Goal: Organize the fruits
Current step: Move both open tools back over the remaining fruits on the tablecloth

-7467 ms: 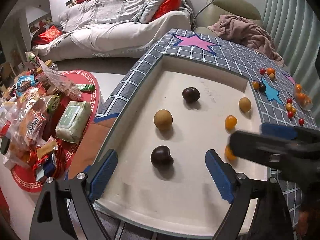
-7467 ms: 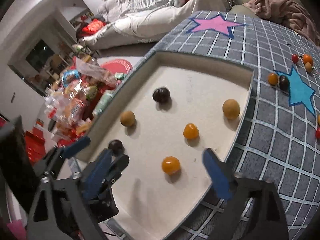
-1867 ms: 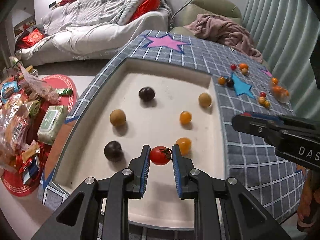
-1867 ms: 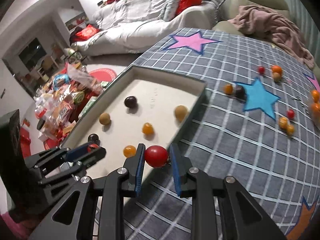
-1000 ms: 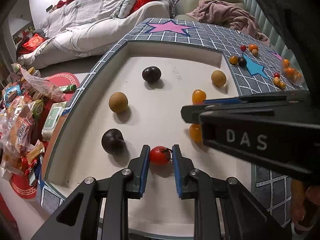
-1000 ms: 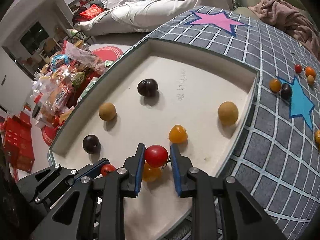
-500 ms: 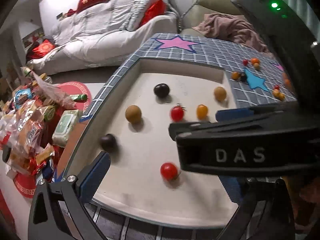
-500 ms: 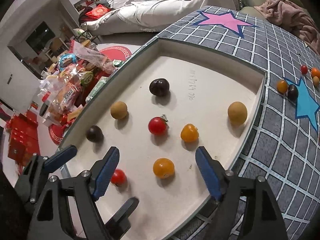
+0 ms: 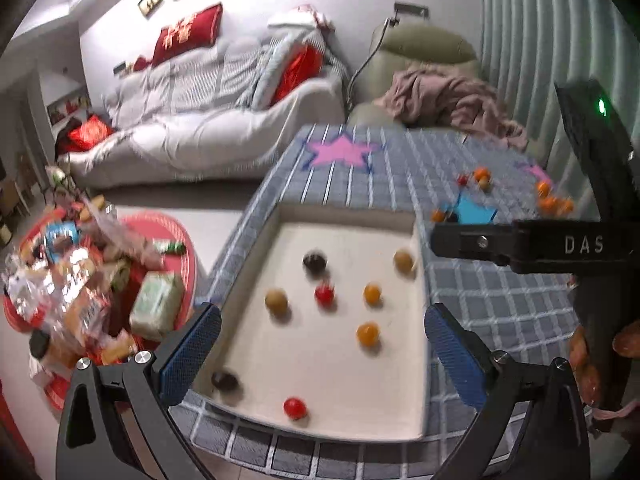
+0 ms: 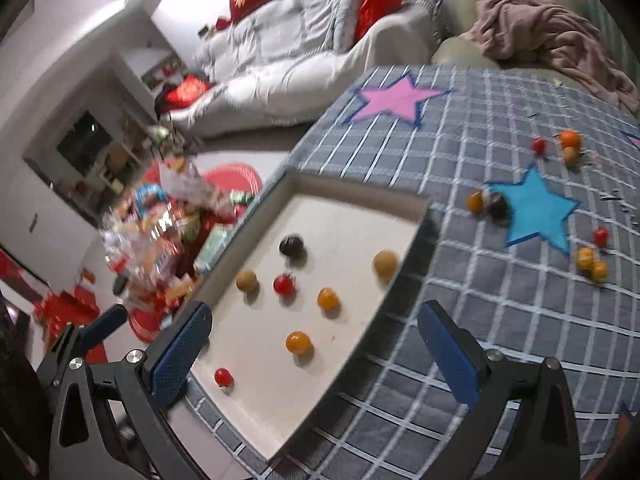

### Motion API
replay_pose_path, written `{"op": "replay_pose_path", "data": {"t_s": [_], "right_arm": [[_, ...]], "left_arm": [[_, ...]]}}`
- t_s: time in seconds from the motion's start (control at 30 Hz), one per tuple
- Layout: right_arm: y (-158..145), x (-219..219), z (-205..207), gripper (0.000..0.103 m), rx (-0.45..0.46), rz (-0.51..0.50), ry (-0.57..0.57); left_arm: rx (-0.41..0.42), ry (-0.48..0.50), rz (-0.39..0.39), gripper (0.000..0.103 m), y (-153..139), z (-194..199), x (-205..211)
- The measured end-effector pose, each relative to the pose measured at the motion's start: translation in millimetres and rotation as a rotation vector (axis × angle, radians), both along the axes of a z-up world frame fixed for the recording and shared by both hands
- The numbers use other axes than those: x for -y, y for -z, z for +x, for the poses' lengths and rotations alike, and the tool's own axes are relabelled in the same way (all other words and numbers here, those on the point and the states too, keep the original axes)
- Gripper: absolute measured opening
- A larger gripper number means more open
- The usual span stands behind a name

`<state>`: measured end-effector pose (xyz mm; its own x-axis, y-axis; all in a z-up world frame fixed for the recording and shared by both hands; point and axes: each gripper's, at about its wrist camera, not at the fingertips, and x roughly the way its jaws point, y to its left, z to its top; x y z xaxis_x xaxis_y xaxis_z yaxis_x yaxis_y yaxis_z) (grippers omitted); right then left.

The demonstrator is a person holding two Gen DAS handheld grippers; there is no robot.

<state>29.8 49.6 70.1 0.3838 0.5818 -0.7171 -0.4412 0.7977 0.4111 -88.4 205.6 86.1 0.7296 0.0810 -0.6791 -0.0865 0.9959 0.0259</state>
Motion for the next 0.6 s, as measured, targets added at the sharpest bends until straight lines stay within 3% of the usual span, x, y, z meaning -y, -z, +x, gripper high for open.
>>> {"op": "replay_pose_path", "data": {"t_s": [0.3,0.6], "right_arm": [[-61,71,-8,0.103,0.109,0.054,0.097],[-104,151,-22,0.103,0.209,0.059,0.225]], "left_arm": [[0.109,0.090,-0.017,0.102,-81,8,33],[0.164,0.149,-0.002,0.102,-133,38,66]]}}
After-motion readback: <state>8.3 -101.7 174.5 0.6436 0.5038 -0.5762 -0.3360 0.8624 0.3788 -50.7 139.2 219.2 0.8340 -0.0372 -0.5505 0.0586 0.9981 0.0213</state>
